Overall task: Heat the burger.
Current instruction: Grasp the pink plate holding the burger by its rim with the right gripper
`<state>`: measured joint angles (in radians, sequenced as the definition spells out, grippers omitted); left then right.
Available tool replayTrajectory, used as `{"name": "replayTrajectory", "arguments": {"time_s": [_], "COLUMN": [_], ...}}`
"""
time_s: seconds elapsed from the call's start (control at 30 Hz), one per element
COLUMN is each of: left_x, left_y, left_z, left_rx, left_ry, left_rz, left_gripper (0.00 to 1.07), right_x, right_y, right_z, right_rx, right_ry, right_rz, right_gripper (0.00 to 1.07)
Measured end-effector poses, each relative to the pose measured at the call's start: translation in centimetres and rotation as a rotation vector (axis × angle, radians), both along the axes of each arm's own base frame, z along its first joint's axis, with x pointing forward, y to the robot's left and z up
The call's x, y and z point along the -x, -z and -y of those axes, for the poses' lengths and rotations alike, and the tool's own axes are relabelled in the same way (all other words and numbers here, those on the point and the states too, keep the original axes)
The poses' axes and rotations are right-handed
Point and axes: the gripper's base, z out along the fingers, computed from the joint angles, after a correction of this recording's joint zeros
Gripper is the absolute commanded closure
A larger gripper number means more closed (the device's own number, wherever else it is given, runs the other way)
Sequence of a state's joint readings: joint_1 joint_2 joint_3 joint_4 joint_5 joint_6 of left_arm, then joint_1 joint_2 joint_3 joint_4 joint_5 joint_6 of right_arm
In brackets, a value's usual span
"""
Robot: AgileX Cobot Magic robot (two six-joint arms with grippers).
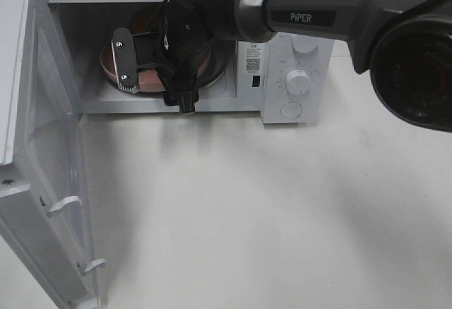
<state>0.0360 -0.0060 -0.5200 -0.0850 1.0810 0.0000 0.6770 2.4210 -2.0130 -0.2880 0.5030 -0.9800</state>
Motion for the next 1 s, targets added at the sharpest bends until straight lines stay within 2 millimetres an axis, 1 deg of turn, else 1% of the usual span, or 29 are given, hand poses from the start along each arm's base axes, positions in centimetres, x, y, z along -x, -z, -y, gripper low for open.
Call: {"name": "replayTrajectory", "arguments": {"time_s": [0.17,0.23,0.37,0.5,0.7,0.73,0.77,0.8,0.83,0.87,0.9,0.93,0.97,1.0], "left_x": [0.0,0.0,0.0,0.0,0.0,0.0,0.0,0.0,0.0,0.0,0.0,0.0,0.0,0.0], "left_y": [0.0,0.0,0.0,0.0,0.0,0.0,0.0,0.0,0.0,0.0,0.0,0.0,0.0,0.0], "left_z": [0.0,0.0,0.0,0.0,0.0,0.0,0.0,0.0,0.0,0.0,0.0,0.0,0.0,0.0], "left_rx": [0.0,0.0,0.0,0.0,0.0,0.0,0.0,0.0,0.0,0.0,0.0,0.0,0.0,0.0], "left_ry": [0.0,0.0,0.0,0.0,0.0,0.0,0.0,0.0,0.0,0.0,0.0,0.0,0.0,0.0], "left_rz": [0.0,0.0,0.0,0.0,0.0,0.0,0.0,0.0,0.0,0.0,0.0,0.0,0.0,0.0], "left_gripper": [0.07,0.07,0.07,0.07,0.07,0.07,0.07,0.07,0.07,0.07,0.07,0.07,0.07,0.07], "right_x": [-0.7,-1.0,-1.3,-1.5,-1.5,-1.4,-1.4,-1.4,-1.3,-1.3,-1.2,-0.9,-0.9,-0.7], "right_y": [0.1,0.8,1.3,1.8,1.9,1.9,1.9,1.9,1.9,1.9,2.0,2.1,2.1,2.3], "right_z": [0.4,0.5,0.3,0.0,-0.2,-0.3,-0.3,-0.4,-0.5,-0.5,-0.5,-0.6,-0.6,-0.8], "right_rx": [-0.015,-0.017,-0.026,-0.055,-0.07,-0.071,-0.071,-0.072,-0.076,-0.076,-0.073,-0.069,-0.069,-0.062], "right_ry": [0.016,0.023,0.029,0.04,0.042,0.04,0.04,0.039,0.04,0.04,0.043,0.044,0.044,0.046], "right_rz": [0.009,0.003,-0.002,-0.019,-0.025,-0.025,-0.025,-0.026,-0.031,-0.031,-0.038,-0.056,-0.056,-0.075], "right_gripper": [0.27,0.27,0.27,0.32,0.35,0.4,0.4,0.44,0.54,0.54,0.61,0.76,0.76,0.89]}}
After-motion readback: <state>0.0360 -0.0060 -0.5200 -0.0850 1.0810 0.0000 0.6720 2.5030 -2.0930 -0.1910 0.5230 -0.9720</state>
